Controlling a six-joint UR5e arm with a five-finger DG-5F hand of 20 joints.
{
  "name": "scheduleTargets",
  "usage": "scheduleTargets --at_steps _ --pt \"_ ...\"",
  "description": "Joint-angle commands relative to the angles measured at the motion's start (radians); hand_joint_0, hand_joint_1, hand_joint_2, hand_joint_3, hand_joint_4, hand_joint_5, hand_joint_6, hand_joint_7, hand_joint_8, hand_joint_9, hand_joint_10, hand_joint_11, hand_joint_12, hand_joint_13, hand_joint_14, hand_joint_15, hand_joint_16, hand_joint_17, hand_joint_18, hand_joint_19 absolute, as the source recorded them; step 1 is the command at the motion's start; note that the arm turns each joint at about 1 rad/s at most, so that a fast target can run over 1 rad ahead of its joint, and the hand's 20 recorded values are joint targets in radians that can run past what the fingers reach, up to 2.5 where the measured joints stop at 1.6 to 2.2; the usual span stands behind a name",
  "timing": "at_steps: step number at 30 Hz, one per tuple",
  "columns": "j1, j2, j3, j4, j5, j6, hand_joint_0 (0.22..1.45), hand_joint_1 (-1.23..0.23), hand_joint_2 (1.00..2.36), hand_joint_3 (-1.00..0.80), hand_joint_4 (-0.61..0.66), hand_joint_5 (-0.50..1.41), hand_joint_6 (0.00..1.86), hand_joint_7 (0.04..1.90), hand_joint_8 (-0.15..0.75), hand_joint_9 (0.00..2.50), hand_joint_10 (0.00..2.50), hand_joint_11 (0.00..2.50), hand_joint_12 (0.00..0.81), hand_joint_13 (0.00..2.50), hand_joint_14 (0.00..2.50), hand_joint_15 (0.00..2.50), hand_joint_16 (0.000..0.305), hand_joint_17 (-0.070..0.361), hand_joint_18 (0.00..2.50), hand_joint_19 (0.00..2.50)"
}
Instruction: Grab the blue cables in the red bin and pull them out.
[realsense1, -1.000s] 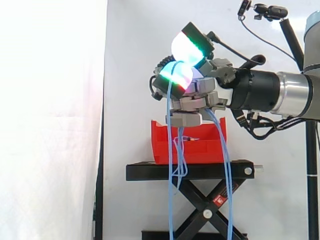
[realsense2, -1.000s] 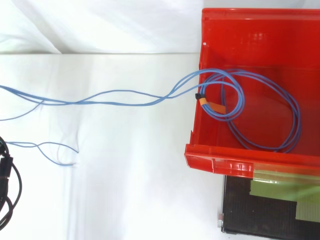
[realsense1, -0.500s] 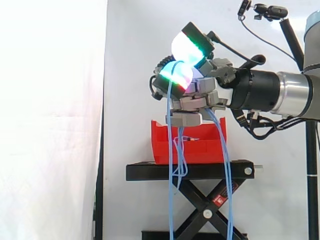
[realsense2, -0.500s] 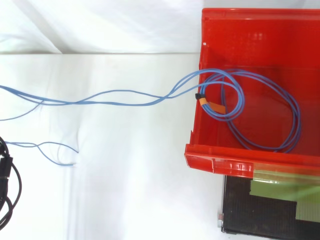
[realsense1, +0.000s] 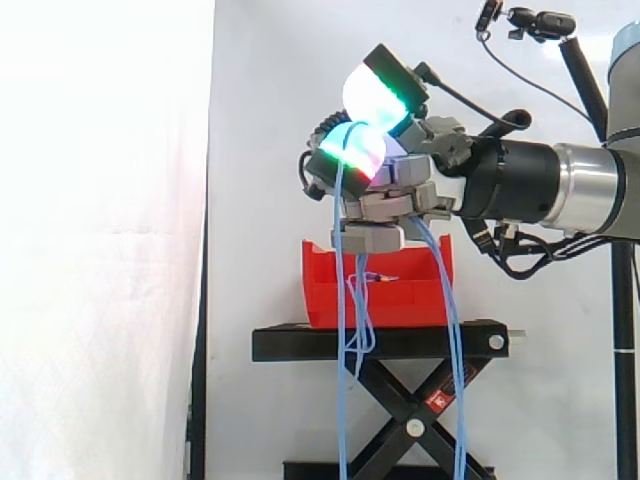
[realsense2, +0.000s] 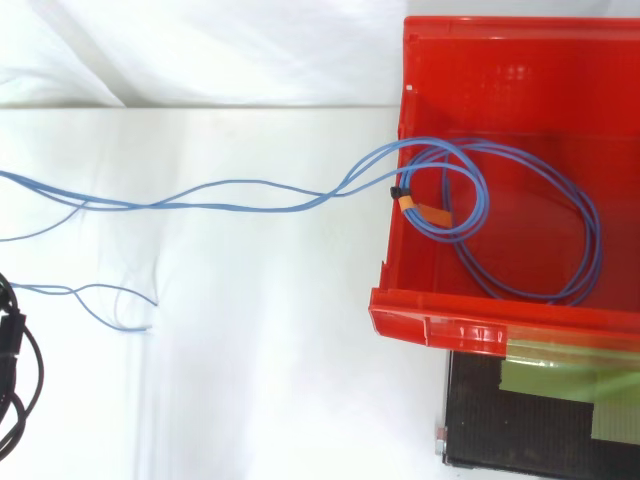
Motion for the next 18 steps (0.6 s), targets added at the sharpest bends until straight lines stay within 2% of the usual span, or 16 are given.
scheduleTargets --at_steps 1,18 --pt "-0.001 -0.001 0.0 0.0 0.0 0.0 0.98 -1.04 1.02 -0.53 0.15 0.73 1.26 0.33 0.233 1.63 0.14 1.87 0.32 1.48 0.91 1.39 0.04 0.089 1.17 1.37" --pt "0.001 0.0 0.0 0.0 0.0 0.0 0.98 -1.04 1.02 -0.53 0.16 0.73 1.25 0.33 0.243 1.63 0.05 1.88 0.319 1.48 0.9 1.38 0.039 0.087 1.17 1.39"
